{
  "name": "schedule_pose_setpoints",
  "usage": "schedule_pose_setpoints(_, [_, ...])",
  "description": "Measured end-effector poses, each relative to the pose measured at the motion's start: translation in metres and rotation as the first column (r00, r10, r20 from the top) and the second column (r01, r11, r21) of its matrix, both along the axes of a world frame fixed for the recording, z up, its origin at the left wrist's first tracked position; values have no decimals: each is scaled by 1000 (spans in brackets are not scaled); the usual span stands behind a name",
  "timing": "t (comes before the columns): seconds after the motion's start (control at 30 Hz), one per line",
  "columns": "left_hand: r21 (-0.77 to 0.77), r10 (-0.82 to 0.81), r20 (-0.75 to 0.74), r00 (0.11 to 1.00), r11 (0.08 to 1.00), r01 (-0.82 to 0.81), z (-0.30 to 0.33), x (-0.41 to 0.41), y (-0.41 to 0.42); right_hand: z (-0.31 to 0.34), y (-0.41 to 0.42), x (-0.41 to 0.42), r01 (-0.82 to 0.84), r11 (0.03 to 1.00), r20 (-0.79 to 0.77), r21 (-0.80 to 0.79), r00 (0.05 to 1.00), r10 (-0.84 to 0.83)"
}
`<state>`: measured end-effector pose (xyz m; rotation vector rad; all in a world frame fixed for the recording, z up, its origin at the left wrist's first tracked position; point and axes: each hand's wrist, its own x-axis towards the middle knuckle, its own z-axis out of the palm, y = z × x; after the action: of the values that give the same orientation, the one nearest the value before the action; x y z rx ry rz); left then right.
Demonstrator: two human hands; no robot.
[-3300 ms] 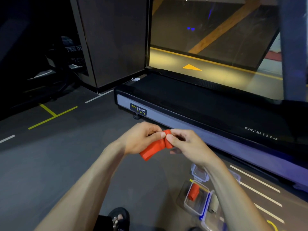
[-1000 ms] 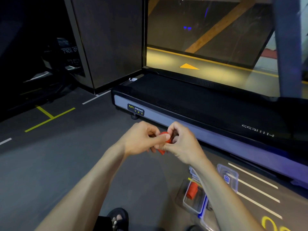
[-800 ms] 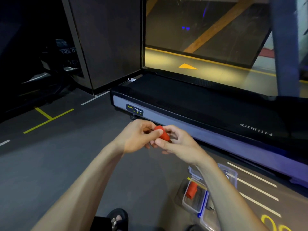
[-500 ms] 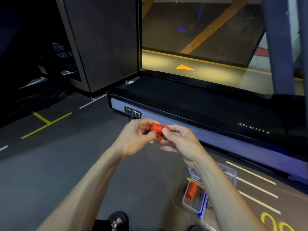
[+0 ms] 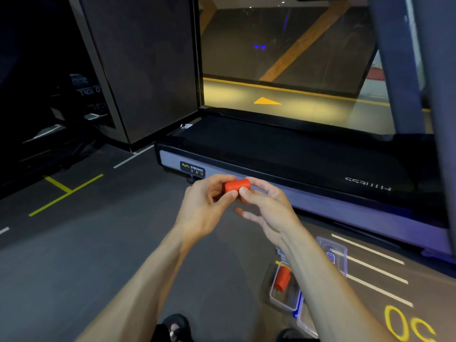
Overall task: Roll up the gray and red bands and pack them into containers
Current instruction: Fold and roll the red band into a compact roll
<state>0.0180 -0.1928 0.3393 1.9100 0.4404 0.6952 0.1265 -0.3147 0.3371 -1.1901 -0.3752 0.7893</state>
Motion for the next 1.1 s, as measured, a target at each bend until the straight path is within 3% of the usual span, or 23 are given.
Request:
schedule_pose_setpoints(0.13, [-62,6,121,993,998,1,3,4,-15,2,-6,-2,-51,991,-177,125,982,73])
schedule_pose_setpoints(0.3, [-87,-37,147,988,995,50,6,16,-28,3,-17,0,15,984,-187,177,982,19])
schedule_pose_setpoints(0.5, [8,-138,-33,990,990,138,4,34,-28,3,-27,14,194,981,59,-2,979,-194])
schedule_pose_setpoints(0.63, [64,-180,-134,974,980,190,1,54,-16,1,-21,32,211,971,162,-115,968,-191])
schedule_pose_setpoints(0.8, [-101,-259,-176,950,964,245,-40,85,4,-22,-12,68,188,949,285,-254,952,-112])
schedule_pose_setpoints(0.93, [-116,-385,-357,851,922,368,-99,123,5,-78,-25,100,194,895,241,-402,965,-101])
schedule_pose_setpoints(1.1, [-158,-533,-629,566,800,578,-192,164,18,-189,-52,128,191,778,7,-598,972,-233])
